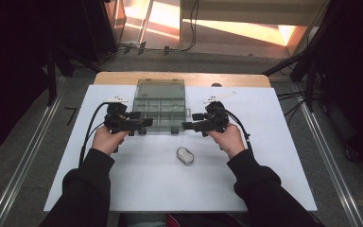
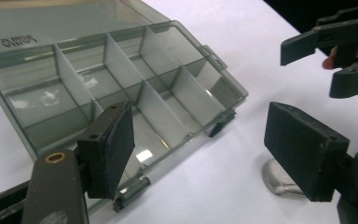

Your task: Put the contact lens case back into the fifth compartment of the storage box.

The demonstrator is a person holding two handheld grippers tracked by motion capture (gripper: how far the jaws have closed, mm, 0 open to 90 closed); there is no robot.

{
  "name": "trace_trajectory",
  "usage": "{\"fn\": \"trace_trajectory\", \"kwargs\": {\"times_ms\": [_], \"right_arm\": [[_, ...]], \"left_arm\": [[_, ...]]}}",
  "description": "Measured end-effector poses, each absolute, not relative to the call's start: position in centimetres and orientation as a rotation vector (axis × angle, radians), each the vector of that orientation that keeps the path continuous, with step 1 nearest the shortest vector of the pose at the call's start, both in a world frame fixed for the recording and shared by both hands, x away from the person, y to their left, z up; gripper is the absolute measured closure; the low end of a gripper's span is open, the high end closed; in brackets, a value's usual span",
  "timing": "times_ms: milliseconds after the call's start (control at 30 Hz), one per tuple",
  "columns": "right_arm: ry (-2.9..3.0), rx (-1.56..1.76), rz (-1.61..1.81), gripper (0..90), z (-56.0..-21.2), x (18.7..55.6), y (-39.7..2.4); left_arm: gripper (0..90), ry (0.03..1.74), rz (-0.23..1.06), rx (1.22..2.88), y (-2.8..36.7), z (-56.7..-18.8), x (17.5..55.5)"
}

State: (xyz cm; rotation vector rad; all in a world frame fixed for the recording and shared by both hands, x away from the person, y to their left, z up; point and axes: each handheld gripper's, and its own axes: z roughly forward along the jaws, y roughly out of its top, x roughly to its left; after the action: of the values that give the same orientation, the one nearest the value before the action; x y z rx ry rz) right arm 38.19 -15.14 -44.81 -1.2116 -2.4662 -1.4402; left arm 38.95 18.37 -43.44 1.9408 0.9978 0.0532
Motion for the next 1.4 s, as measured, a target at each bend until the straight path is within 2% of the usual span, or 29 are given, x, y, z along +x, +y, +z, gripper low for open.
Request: {"fn": "trace_trajectory", "kwargs": {"times_ms": [433,1400], "right_arm": [[-2.493,-1.154,-1.441,25.8,-44.6,36.2,-15.1],[-2.509,-1.142,-1.362,25.1,-46.7,32.2,-15.7]], "left_arm": [[24.6,0.964,0.050,1.954,18.7,-43.5,36.7],[24.4,0.926,0.028,1.956,20.2,-45.0,32.1]]}}
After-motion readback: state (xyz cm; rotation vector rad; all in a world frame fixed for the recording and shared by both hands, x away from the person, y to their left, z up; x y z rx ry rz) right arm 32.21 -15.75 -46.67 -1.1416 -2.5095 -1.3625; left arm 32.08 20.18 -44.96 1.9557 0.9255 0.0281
